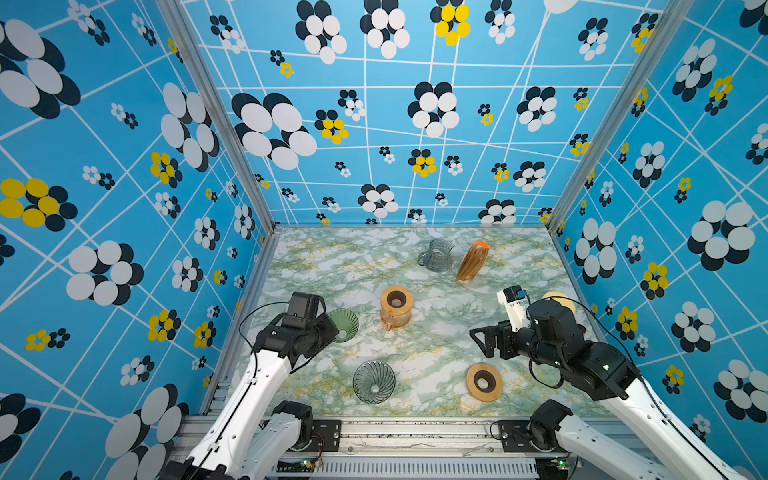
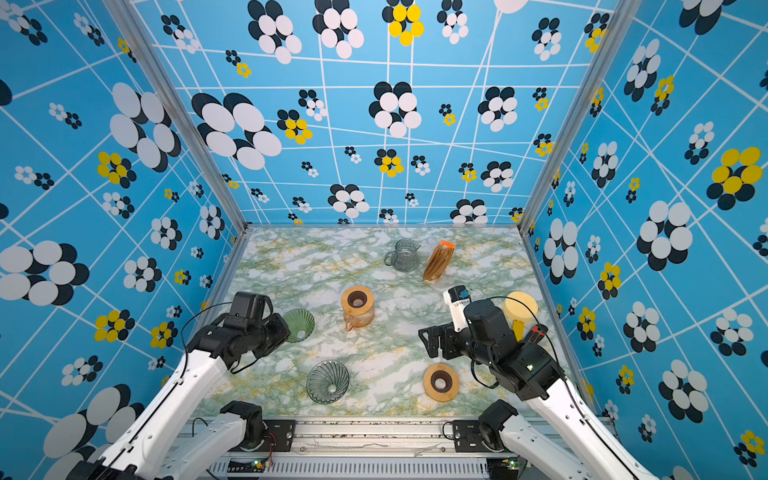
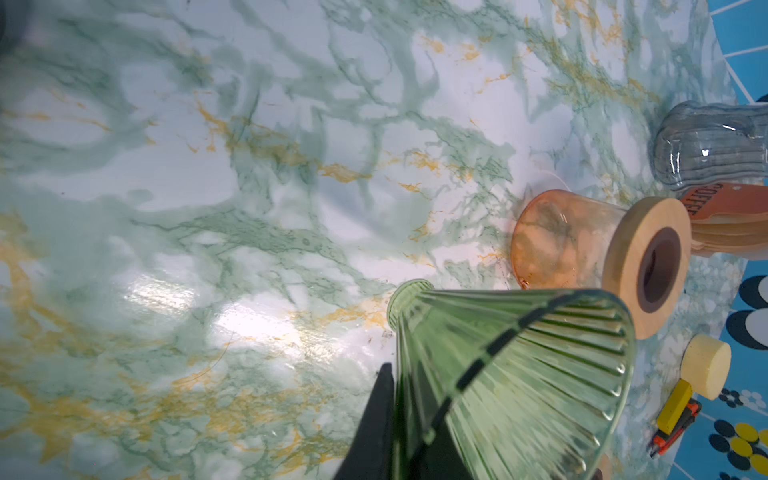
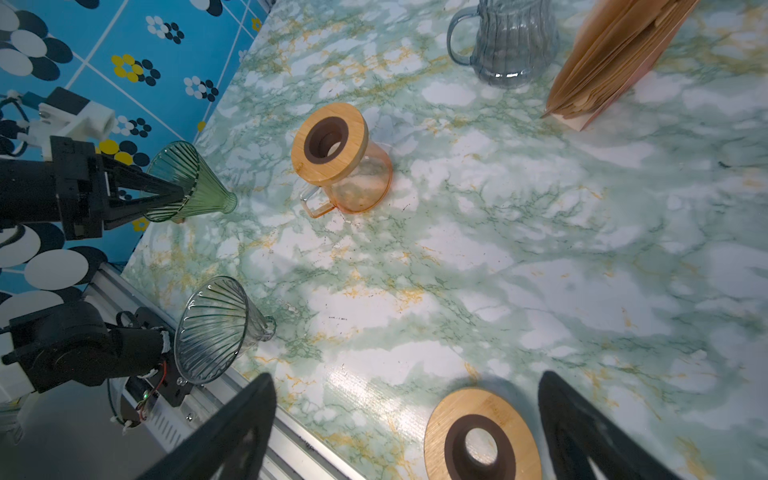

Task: Place the coffee filter in the dripper

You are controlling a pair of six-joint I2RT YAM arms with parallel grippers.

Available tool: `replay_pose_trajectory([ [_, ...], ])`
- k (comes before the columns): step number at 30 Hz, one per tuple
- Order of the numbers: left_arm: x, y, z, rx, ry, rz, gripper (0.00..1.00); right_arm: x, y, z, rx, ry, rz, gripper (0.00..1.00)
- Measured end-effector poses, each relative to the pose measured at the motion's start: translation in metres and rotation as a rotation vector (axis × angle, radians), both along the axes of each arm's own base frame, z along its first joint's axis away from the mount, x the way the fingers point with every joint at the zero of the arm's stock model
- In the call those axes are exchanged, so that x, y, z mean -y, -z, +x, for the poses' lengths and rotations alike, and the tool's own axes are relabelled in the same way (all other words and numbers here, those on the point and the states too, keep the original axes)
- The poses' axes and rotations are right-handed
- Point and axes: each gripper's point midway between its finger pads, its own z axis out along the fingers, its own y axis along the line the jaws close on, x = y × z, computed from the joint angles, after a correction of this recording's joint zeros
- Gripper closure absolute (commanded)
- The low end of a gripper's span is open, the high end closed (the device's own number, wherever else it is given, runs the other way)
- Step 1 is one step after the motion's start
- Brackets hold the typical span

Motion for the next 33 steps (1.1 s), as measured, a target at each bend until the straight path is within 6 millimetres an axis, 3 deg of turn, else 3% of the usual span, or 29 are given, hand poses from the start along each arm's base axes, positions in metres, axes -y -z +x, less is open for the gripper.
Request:
replay_pose_trajectory([
  [10, 0.035, -0.070, 0.055, 0.114, 0.182, -0.073, 0.88, 0.008, -0.026, -0.013, 0.132, -0.054, 0.013, 0.01],
  [15, 0.049, -0.090, 0.072, 0.146, 0.252, -0.094, 0.88, 0.005, -0.041, -0.027, 0.204, -0.111, 0.082, 0.01],
  [22, 0.070, -0.091, 0.085, 0.129, 0.333, -0.093, 0.88, 0.002, -0.043, -0.050, 0.306, -0.194, 0.190, 0.01],
  [33, 0.115, -0.089, 0.102, 0.076, 0.455, -0.087, 0.88, 0.008, -0.050, -0.054, 0.382, -0.191, 0.198, 0.01],
])
